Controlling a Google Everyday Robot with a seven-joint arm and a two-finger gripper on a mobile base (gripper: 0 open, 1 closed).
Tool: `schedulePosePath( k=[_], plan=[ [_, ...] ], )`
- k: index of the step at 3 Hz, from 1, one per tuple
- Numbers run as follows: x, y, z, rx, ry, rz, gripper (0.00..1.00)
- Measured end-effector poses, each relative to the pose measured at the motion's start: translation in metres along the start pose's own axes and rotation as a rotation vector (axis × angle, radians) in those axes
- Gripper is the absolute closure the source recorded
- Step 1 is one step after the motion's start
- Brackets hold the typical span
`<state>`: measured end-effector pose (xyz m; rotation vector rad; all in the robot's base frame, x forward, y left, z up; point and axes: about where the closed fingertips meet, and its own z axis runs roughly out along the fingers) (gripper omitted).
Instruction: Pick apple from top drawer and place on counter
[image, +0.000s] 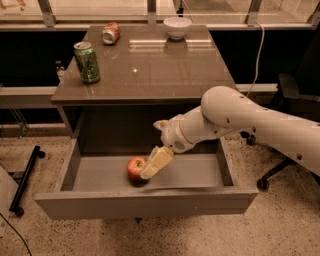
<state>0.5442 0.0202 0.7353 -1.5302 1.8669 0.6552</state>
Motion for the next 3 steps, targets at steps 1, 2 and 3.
schedulePosePath(
  k=[1,2,3],
  plan=[
    [0.007,-0.002,0.026,-0.023,-0.028,0.010,0.00],
    [0.015,-0.011,0.054,-0.038,-0.041,0.029,0.00],
    [0.024,-0.012,0.073,-0.046,-0.039,0.058,0.00]
  ],
)
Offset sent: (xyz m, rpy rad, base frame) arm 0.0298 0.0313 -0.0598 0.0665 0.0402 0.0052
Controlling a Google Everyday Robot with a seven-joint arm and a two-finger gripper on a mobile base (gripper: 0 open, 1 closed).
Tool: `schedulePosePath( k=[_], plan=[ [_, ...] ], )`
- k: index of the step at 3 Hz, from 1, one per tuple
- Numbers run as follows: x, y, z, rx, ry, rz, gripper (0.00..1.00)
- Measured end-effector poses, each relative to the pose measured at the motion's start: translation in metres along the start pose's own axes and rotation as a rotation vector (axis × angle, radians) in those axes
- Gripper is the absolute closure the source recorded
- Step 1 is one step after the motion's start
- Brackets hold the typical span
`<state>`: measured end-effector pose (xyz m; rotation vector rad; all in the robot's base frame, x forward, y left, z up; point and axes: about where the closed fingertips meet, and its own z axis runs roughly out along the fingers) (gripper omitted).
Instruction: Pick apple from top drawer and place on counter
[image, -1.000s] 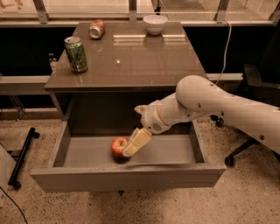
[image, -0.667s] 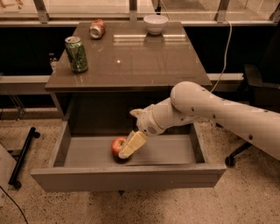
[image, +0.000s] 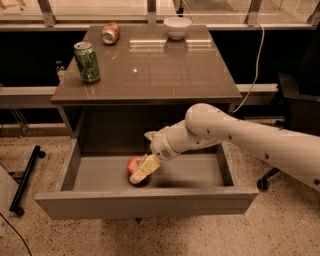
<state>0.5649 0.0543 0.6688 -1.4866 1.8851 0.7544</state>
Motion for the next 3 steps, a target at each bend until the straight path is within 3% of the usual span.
schedulePosePath(
  k=[2,3],
  plan=[
    [0.028,0.000,0.032,-0.031,0.047,0.080,0.00],
    [0.043,0.005,0.038,-0.049,0.068,0.125,0.15]
  ],
)
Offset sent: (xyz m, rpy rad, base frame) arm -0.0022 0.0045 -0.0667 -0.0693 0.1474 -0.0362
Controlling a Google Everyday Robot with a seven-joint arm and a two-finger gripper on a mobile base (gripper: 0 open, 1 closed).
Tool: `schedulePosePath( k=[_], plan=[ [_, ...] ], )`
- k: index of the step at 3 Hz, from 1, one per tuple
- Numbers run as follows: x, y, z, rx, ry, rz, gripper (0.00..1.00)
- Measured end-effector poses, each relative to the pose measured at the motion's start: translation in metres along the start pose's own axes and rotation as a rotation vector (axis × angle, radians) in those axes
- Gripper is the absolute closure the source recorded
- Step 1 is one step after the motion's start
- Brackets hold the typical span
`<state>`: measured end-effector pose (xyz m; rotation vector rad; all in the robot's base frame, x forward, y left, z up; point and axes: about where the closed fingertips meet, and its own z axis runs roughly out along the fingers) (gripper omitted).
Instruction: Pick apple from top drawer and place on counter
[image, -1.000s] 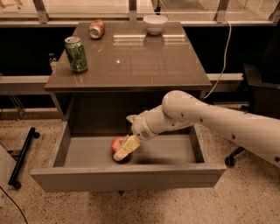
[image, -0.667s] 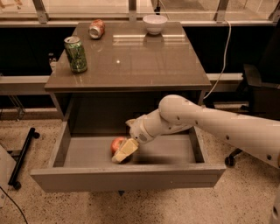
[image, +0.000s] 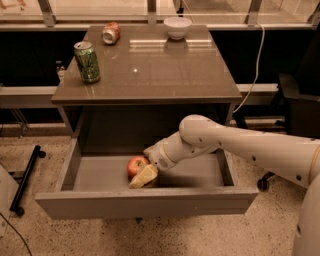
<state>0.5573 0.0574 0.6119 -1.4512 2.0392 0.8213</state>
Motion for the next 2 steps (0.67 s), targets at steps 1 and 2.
schedulePosePath(
  k=[1,2],
  plan=[
    [0.0079,0.0060,-0.0059,0.007,-0.002,0.026,0.46],
    [0.0073,0.0096,-0.0131,0.019,-0.013,0.028,0.69]
  ],
)
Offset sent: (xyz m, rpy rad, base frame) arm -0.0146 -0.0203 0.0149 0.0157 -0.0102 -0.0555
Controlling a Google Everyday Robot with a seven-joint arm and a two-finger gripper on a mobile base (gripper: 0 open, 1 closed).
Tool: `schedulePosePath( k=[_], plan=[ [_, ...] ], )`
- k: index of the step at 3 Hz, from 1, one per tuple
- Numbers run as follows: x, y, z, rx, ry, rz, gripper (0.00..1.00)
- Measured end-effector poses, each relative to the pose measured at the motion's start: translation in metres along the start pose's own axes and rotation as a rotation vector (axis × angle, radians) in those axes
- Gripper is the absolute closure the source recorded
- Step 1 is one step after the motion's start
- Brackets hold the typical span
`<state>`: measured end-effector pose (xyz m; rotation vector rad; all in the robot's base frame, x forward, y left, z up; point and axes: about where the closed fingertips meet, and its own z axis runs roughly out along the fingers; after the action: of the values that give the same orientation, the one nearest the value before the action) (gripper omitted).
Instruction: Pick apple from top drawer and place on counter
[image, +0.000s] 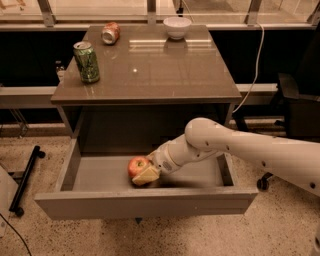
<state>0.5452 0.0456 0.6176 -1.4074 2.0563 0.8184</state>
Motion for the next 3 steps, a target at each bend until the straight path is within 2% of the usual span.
schedulePosePath(
  k=[1,2,3],
  plan=[
    [-0.013,0.003,-0.020,0.011,-0.060,-0.006,0.92],
    [-0.033,0.007,-0.060,-0.002,-0.135,-0.039,1.00],
    [-0.054,0.009,-0.112,-0.010,-0.119,-0.103,1.00]
  ],
)
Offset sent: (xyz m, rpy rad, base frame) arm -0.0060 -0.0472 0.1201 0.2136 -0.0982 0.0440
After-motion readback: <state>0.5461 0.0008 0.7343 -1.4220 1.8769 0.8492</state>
